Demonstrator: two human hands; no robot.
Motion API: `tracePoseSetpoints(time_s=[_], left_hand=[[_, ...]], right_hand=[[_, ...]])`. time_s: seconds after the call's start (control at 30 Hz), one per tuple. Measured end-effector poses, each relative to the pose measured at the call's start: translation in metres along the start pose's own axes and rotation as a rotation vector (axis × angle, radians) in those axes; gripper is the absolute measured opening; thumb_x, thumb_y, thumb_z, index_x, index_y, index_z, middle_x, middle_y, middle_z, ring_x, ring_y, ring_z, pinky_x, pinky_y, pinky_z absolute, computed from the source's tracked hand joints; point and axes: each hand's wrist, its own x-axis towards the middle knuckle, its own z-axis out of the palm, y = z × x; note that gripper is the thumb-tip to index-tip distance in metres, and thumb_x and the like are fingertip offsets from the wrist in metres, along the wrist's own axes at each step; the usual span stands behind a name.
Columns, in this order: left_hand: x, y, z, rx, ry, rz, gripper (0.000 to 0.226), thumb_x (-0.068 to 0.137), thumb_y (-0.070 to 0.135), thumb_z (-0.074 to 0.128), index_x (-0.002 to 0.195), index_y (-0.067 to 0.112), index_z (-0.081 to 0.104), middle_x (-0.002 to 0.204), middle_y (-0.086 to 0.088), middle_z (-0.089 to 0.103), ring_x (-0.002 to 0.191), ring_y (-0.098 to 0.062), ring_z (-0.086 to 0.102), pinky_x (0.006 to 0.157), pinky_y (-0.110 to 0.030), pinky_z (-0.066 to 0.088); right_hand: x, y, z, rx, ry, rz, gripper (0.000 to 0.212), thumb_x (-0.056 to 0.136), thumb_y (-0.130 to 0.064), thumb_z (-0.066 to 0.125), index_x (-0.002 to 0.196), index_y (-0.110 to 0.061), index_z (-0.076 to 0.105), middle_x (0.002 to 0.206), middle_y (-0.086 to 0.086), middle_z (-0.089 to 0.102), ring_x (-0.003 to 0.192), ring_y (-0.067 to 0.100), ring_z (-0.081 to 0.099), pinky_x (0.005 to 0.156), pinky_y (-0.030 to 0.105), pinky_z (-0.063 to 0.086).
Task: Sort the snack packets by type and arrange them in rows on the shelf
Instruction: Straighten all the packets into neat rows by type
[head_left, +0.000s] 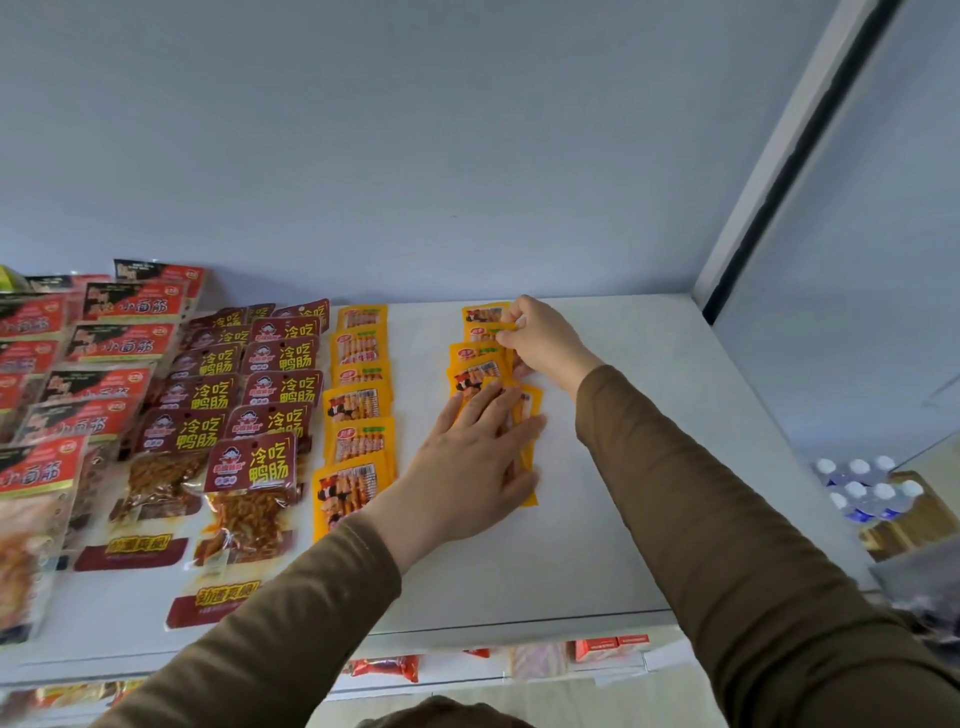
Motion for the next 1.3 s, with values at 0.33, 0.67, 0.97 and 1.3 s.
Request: tracePoseSetpoints(time_s=[0.33,0.67,0.97,1.3], left_hand=[[0.004,-0.007,-0.008,-0.059,-0.047,0.009,0.062,0.100,0.057,0.040,0.158,0.042,0.025,0.171,0.007,0.008,0.158,-0.018,-0.005,0.128,-0.045,0.000],[-0.009,-0.027,-0.017,-0.072,-0.087,-0.044,0.066,0.099,0.056,0.045,0.159,0.042,0.022,0.170,0.009,0.005,0.157,-0.016,-0.008,0.127,-0.044,0.000],[-0.028,-0.037,-0.034,-0.211,-0.019,-0.101,0.077,0.089,0.074,0.046,0.156,0.047,0.020,0.167,0.013,0.009,0.155,-0.020,0.009,0.124,-0.052,0.023],[0.005,-0.074,-0.032,-0.126,-0.018,-0.445,0.080,0.104,0.057,0.036,0.164,0.021,-0.001,0.167,-0.013,0.026,0.158,-0.032,0.006,0.127,-0.049,0.003]], right_hand=[[0.011,-0.002,0.011,-0.298,-0.187,-0.344,0.044,0.107,-0.032,0.044,0.148,-0.017,0.050,0.158,0.000,0.042,0.144,0.024,0.036,0.119,0.042,0.030],[0.015,-0.024,0.050,-0.401,-0.114,-0.334,0.051,0.105,-0.047,0.035,0.152,-0.026,0.042,0.164,-0.004,0.029,0.150,0.024,0.020,0.117,0.049,0.020],[0.013,-0.019,0.018,0.388,-0.170,-0.157,0.036,0.108,-0.012,0.041,0.141,-0.013,0.055,0.145,0.001,0.055,0.135,0.012,0.048,0.104,0.017,0.039],[-0.041,-0.026,0.048,0.501,-0.001,-0.047,0.048,0.109,-0.025,0.039,0.156,-0.018,0.031,0.161,0.003,0.035,0.147,0.016,0.035,0.110,0.025,0.031]])
